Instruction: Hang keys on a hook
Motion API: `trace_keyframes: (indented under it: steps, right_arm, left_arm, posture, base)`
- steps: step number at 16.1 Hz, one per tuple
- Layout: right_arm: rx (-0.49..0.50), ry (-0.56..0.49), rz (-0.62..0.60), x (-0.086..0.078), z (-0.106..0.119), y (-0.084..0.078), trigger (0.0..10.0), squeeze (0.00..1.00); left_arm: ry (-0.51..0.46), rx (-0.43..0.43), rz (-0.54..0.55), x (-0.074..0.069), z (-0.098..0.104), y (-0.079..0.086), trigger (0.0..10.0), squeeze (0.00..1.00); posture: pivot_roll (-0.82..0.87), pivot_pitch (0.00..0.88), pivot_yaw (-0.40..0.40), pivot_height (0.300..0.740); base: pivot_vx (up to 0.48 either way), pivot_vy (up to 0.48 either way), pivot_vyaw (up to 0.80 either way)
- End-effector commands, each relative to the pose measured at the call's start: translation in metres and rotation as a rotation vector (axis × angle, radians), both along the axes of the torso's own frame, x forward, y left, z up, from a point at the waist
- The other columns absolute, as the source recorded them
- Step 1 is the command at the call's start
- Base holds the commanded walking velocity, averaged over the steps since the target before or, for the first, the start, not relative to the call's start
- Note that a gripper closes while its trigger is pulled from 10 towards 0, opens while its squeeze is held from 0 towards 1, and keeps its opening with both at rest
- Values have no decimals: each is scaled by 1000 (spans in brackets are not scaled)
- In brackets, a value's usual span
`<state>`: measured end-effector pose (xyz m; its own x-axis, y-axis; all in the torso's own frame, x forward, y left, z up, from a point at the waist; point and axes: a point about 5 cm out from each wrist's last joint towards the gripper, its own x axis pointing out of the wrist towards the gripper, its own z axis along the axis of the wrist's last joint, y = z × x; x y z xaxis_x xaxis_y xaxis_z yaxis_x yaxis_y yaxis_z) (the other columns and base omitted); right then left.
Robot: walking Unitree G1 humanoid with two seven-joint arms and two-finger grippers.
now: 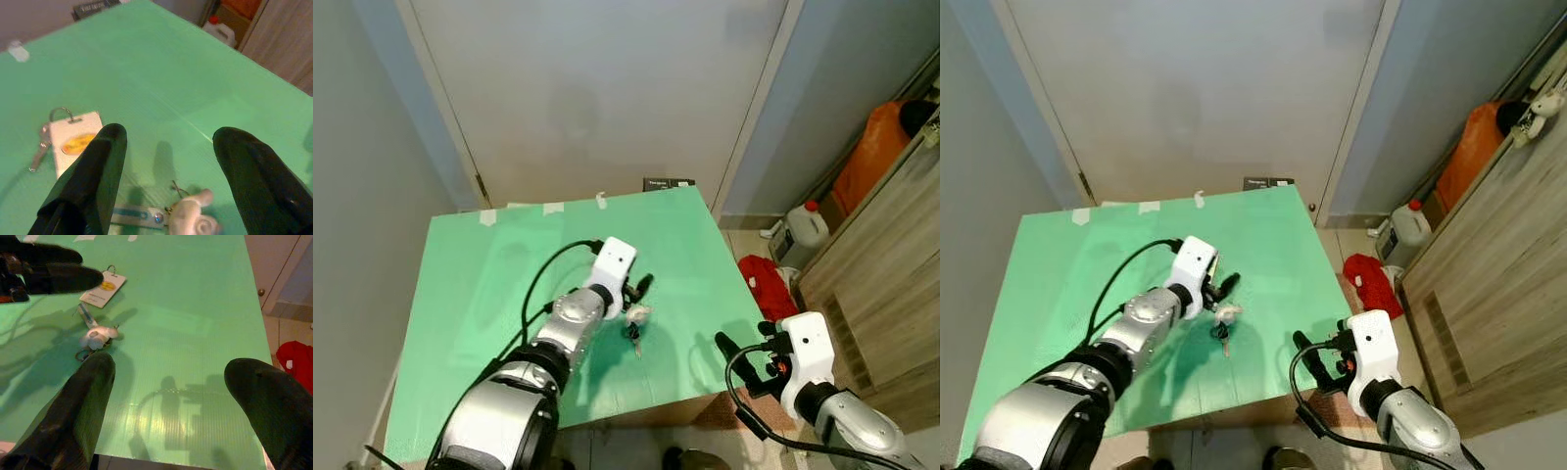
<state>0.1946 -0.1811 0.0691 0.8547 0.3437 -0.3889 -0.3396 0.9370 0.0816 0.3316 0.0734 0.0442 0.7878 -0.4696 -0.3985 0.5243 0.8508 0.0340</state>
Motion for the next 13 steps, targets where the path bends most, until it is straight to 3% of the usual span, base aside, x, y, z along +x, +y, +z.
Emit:
trace_keyframes:
  steps: [1,8,13]
  right_arm:
    - [-5,1,-11,-1,3,-1,10000,0]
    - [2,16,-12,-4,2,1,10000,0]
    - [-2,25,-6,-6,1,0,10000,0]
  left_arm:
    - [62,-7,42,-7,-12,6,10000,0]
    - [132,-33,114,-16,-26,16,10000,0]
    - [121,-23,82,-17,-27,23,10000,0]
  posture:
    - [-282,147,1,740]
    - [-263,148,1,740]
    - [-270,145,-3,740]
  base:
    - [0,0,0]
    - [0,0,0]
    - [0,0,0]
